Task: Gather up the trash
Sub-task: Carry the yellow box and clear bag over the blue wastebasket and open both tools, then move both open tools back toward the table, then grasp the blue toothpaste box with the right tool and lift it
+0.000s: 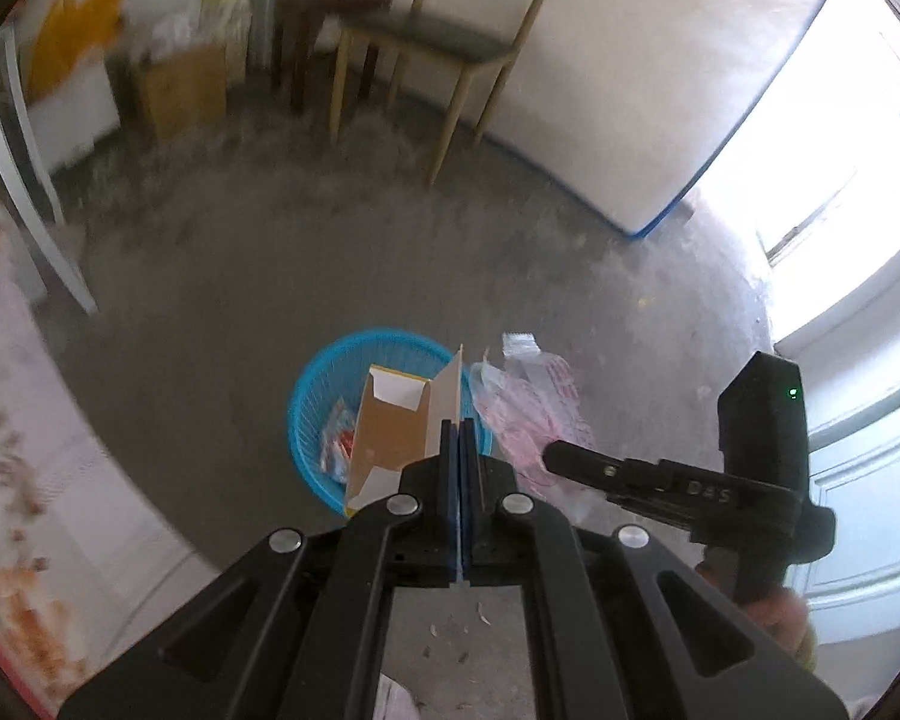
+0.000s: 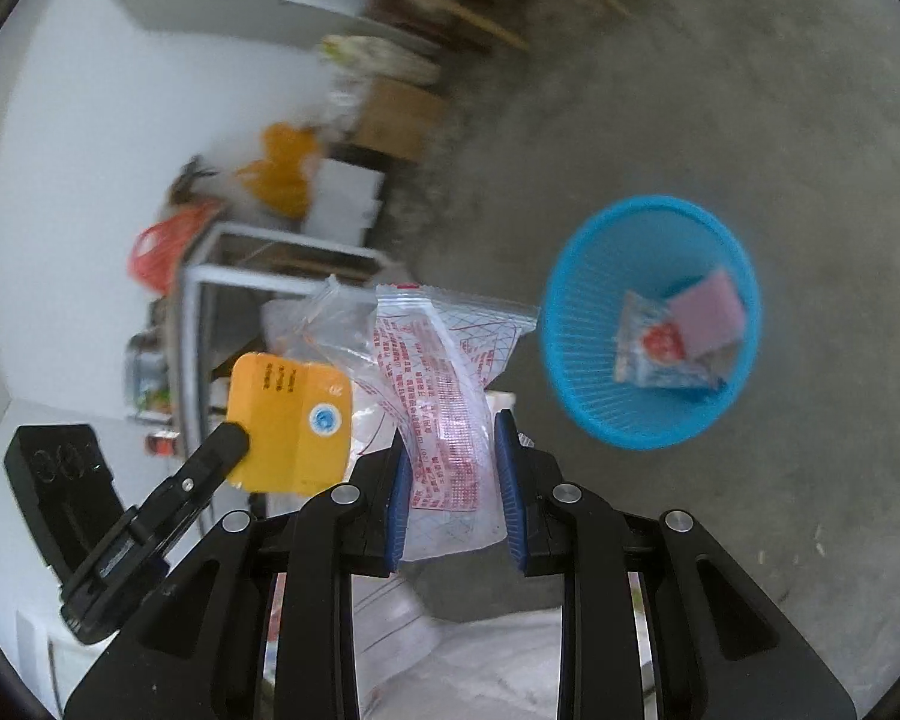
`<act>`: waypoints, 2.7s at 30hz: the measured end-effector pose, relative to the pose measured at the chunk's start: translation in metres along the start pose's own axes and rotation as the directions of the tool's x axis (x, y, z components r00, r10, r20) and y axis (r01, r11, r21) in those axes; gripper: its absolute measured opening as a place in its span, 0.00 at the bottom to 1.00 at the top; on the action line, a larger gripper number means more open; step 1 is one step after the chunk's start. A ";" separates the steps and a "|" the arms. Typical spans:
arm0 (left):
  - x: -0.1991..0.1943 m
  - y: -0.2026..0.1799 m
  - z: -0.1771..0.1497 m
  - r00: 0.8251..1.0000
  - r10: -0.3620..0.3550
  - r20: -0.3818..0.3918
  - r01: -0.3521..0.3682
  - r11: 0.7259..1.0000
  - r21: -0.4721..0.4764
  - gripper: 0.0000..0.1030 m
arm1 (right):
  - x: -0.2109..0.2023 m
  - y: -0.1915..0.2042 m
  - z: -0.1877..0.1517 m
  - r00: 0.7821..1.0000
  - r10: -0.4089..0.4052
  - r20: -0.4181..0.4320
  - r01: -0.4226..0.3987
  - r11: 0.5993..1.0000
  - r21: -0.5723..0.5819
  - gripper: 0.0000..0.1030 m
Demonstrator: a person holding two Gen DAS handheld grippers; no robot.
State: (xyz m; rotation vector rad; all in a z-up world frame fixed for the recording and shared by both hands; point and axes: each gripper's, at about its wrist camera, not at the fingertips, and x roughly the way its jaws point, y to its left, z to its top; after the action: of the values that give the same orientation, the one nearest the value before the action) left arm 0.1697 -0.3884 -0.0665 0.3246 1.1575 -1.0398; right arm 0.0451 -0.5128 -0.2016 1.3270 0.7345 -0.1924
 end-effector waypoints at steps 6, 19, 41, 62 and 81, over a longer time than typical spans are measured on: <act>0.048 0.005 0.023 0.999 -0.028 -0.035 0.026 0.998 -0.052 0.04 | 0.035 -0.029 0.030 0.999 -0.040 -0.002 0.040 0.999 0.036 0.53; 0.018 0.028 0.012 0.999 -0.016 0.045 0.021 0.994 -0.106 0.35 | 0.051 -0.063 0.026 0.988 -0.151 -0.020 0.152 0.986 0.062 0.65; -0.222 0.051 -0.181 0.924 0.097 0.369 -0.110 0.994 0.016 0.71 | -0.027 0.146 -0.087 0.998 0.063 0.008 -0.047 0.819 -0.571 0.80; -0.316 0.138 -0.306 0.807 0.329 0.491 -0.210 0.936 -0.282 0.74 | 0.064 0.294 -0.258 0.917 -0.004 -0.398 -0.376 0.317 -0.871 0.80; -0.351 0.213 -0.355 0.750 0.394 0.531 -0.115 0.869 -0.482 0.69 | 0.133 0.323 -0.371 0.923 -0.234 -0.304 -0.333 -0.094 -0.938 0.60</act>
State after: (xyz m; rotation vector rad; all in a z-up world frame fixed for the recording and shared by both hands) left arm 0.1233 0.1437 0.0286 -0.1995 0.6730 -0.5435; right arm 0.1772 -0.0486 -0.0395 -0.2447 0.8306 0.7005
